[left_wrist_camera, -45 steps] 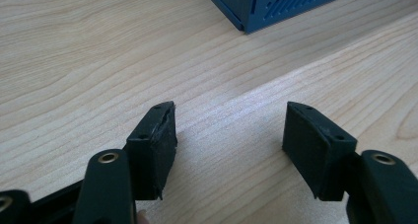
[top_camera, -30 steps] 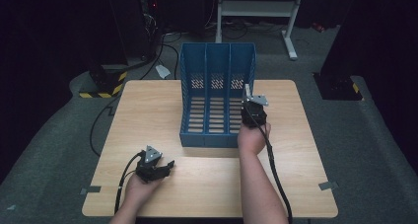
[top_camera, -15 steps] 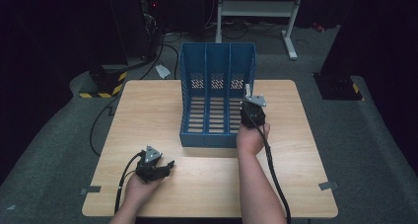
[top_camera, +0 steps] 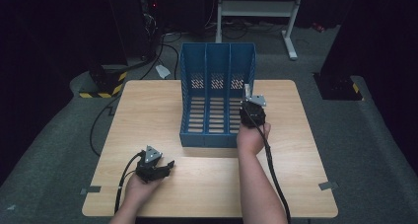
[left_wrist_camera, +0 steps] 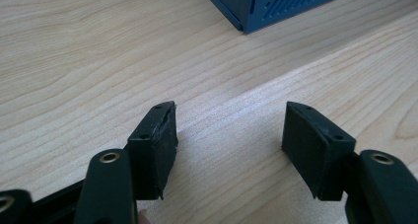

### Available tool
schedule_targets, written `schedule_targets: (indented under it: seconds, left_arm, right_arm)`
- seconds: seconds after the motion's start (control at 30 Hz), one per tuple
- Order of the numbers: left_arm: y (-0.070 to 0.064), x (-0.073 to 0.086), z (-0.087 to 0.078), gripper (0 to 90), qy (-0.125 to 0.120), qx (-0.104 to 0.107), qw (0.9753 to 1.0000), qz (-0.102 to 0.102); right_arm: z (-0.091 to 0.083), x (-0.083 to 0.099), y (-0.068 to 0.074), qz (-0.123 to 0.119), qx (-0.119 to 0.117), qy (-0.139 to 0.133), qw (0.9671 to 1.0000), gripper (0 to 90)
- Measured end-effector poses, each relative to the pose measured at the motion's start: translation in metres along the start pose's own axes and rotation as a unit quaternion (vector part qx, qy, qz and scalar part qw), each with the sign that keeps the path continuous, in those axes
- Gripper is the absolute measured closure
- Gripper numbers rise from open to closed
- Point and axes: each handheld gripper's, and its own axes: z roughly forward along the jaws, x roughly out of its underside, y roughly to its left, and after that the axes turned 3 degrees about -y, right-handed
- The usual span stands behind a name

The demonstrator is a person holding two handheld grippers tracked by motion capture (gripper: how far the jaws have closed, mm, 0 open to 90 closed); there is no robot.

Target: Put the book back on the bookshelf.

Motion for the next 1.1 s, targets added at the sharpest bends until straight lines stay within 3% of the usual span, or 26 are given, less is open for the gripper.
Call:
schedule_targets:
  seconds: [0.7, 1.1]
  left_arm:
    - [0.0001, 0.0, 0.0, 38.1, 0.0, 0.0, 1.0, 0.0]
    - [-0.0004, 0.0001, 0.0004, 37.4, -0.001, 0.001, 1.0, -0.001]
  right_arm:
    - [0.0004, -0.0018, -0.0008, 0.004, -0.02, 0.004, 0.9998, 50.5]
    - [-0.0044, -0.0071, -0.0016, 0.002, -0.049, -0.001, 0.9988, 40.1]
